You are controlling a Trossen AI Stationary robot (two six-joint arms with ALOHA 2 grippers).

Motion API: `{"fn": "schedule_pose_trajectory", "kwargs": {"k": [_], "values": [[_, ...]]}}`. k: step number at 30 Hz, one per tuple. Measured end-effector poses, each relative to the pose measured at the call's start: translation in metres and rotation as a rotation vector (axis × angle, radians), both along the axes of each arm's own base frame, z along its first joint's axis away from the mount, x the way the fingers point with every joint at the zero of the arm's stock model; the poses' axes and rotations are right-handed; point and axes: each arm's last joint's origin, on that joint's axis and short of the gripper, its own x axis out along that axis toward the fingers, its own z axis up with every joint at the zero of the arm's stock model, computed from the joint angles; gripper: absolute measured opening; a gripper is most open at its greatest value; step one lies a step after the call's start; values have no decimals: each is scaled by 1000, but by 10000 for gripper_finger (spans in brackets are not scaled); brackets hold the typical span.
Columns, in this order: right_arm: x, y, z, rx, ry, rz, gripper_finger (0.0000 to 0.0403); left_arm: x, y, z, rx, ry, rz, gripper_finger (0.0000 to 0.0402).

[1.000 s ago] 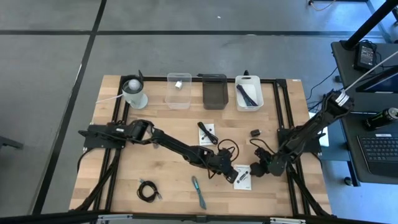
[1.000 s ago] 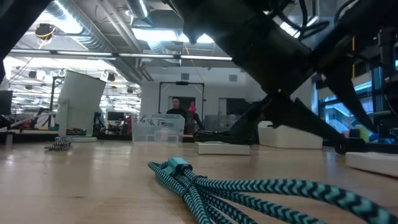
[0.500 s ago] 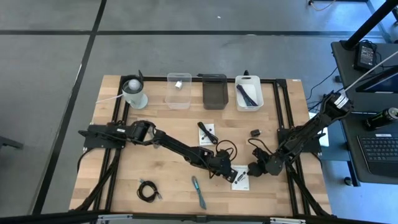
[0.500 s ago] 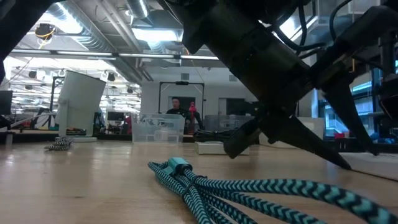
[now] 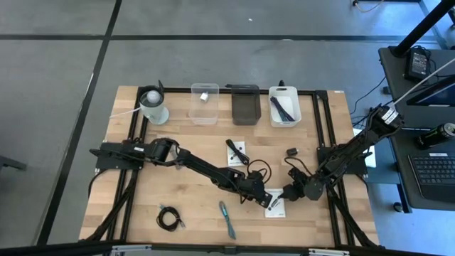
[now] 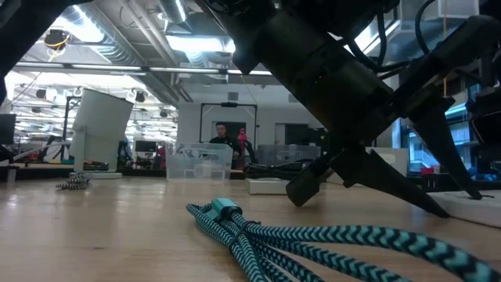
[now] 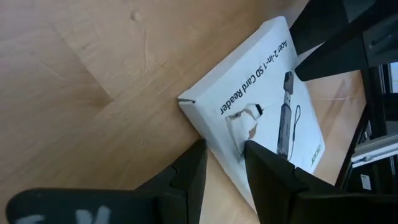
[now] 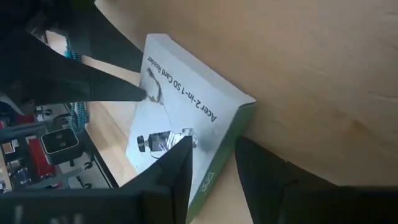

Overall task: Pick and place items into bin
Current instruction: Put the bottom white card reader box into the black bin

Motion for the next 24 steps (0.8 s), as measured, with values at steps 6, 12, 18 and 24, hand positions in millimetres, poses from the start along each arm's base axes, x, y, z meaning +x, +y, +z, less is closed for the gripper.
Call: {"fn": "schedule_pose_trajectory", "kwargs": {"k": [6, 12, 18, 24], "values": [[1, 2, 2, 5, -29, 27, 125, 0, 3, -1, 12, 8, -17, 107], [4, 5, 6, 19, -78, 70, 124, 0, 6, -2, 14, 21, -21, 107], [4, 6, 8, 35, -93, 90, 124, -2, 8, -4, 20, 50, -19, 107], [5, 7, 9, 43, -81, 118, 124, -2, 8, -4, 23, 53, -16, 107]]}}
